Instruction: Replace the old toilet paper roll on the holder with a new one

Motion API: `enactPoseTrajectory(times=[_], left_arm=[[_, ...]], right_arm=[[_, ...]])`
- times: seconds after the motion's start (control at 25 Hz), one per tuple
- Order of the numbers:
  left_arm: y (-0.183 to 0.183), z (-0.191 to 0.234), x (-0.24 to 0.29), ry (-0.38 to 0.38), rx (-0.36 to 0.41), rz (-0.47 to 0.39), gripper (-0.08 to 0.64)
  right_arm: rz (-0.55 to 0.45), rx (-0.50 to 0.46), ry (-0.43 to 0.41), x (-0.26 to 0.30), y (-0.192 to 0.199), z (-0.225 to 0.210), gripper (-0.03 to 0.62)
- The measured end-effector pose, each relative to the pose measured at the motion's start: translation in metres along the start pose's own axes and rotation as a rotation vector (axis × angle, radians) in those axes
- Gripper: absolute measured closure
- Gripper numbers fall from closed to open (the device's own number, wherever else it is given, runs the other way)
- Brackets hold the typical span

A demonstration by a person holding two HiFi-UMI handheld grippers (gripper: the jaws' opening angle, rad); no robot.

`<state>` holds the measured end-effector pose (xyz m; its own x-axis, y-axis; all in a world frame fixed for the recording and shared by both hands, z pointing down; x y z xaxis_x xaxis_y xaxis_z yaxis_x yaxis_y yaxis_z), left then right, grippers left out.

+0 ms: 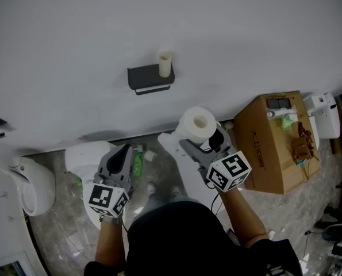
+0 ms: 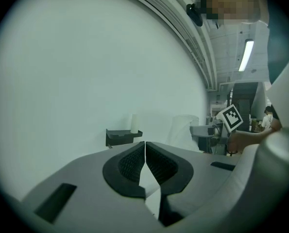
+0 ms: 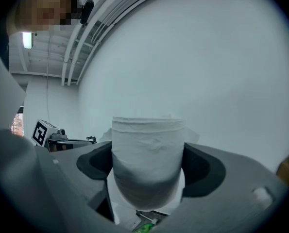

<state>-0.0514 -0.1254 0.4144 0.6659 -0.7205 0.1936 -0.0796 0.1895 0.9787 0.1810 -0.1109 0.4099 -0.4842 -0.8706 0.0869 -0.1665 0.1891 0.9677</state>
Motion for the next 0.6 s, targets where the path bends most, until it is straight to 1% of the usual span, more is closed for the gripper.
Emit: enactPoseTrajectory(times=[0.28,0.48,0.6], left_arm=[[-0.007,0.017,0.037,0.078,0.007,0.005,0.548],[-0.026,0.023,0.071,0.166,0.018,-0.021,0.548],[-0.038,0.027,0.095,0.175,0.041,-0.026,0.548]], right_arm=[[-0.022,0.003,0.086,0.000,-0.005,-0.002,0.179],[-0.041,0.006,0.162,-0.007,-0.009,-0.006,0.179],[-0.045,0.008,0.205,-0.015,-0.010,-0.008,0.179]])
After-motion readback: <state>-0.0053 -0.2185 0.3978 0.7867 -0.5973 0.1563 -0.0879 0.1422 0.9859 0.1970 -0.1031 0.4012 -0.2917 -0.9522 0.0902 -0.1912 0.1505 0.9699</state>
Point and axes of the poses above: the fingertips, and each gripper's own axes: x forward along the fingers, z to its left, y out of its underside, the point moved 4 cm from there along -x, backward along the fingers, and after that the axes turned 5 degrees about -y, right-handed, at the moved point
